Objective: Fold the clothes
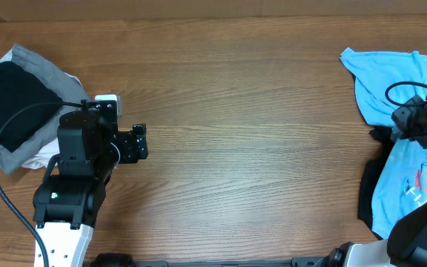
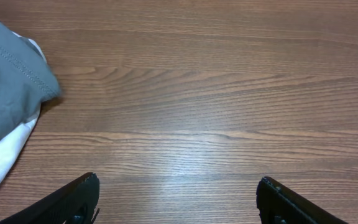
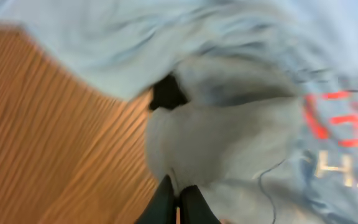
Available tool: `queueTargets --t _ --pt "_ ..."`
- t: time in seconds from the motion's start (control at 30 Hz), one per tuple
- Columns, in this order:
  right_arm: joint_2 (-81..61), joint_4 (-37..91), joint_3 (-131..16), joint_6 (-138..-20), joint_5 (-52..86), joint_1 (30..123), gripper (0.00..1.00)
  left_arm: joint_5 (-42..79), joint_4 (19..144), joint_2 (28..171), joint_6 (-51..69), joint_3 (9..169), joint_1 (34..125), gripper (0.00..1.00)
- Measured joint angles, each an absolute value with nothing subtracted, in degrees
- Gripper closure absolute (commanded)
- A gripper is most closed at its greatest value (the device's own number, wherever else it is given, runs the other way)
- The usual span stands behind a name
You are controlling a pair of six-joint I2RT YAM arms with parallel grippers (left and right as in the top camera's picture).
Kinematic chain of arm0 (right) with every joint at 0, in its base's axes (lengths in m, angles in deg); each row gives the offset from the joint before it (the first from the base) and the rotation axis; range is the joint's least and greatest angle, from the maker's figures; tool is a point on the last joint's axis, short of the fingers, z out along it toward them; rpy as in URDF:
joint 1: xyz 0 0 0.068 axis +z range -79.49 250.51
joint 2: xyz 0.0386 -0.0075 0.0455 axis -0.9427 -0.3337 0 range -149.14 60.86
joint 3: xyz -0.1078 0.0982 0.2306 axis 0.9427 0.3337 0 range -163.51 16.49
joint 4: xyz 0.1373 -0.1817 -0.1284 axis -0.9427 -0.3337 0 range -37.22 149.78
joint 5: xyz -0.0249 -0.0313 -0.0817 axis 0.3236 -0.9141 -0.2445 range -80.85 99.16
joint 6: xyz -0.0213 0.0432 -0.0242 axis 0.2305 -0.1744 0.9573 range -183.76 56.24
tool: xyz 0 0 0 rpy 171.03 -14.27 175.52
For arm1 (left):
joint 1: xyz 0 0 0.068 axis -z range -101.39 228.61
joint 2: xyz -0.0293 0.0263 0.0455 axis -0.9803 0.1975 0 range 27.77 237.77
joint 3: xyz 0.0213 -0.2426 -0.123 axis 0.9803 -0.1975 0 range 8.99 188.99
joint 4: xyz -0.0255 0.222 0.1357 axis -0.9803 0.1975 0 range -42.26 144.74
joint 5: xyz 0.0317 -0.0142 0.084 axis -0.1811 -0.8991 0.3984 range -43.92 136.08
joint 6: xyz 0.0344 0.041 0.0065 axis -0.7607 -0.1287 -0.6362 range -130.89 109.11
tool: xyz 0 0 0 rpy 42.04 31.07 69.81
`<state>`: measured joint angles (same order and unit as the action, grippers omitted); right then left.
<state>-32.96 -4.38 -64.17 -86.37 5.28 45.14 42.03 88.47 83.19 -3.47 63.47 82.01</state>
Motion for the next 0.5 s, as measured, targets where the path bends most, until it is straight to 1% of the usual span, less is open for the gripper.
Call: queueTargets --t 0.1,0.2,0.27,0.37,0.5 --pt "-32.94 -5.93 -64.39 -79.6 14.74 45.23 0.96 42.03 88.47 83.19 -3.47 63.47 82.01 0.12" --pt "-32.8 -10.68 -66.38 -68.84 30.04 46.58 0.96 42.03 88.47 83.19 -3.34 63.47 82.01 0.11" --pt "-32.04 -13.8 -68.59 -63.31 36.77 48.92 0.96 42.03 88.47 83.19 -3.31 63.47 82.01 0.11" --pt "-29.0 -16.47 -73.53 -57.46 43.02 55.87 0.96 42.03 88.47 83.19 -3.31 63.47 82.01 0.11" --pt "-22.2 -11.46 -77.68 -53.81 47.31 71.59 0.96 42.03 88.47 83.19 -3.31 63.47 82.01 0.11"
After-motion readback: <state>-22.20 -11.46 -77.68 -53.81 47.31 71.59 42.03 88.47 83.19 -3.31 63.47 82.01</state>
